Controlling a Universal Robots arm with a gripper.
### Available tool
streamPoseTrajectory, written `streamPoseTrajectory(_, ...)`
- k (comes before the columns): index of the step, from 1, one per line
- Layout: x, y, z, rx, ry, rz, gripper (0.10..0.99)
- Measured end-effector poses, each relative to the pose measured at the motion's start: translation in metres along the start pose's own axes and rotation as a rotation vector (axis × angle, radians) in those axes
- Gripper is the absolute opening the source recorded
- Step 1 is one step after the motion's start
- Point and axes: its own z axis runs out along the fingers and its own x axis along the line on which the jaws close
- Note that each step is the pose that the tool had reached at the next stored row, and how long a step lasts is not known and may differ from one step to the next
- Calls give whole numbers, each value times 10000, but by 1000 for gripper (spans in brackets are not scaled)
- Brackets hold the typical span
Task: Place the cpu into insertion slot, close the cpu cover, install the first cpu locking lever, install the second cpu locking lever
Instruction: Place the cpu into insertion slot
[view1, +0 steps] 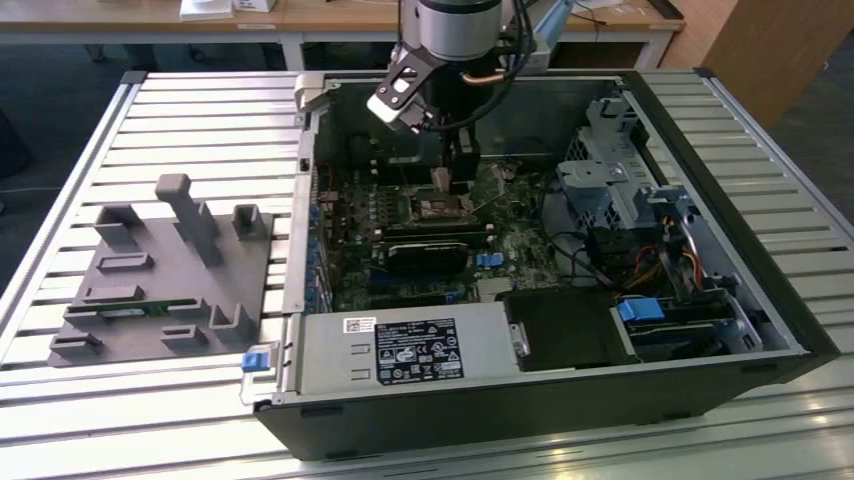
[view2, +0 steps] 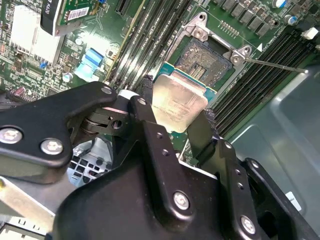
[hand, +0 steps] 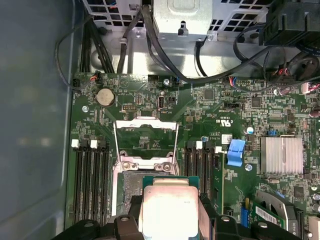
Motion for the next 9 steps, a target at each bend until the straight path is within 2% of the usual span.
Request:
streamPoseTrajectory(5,6,-5,20,-11,-14,0,525)
streamPoseTrajectory(9,34,-13,80,-11,-14,0,525)
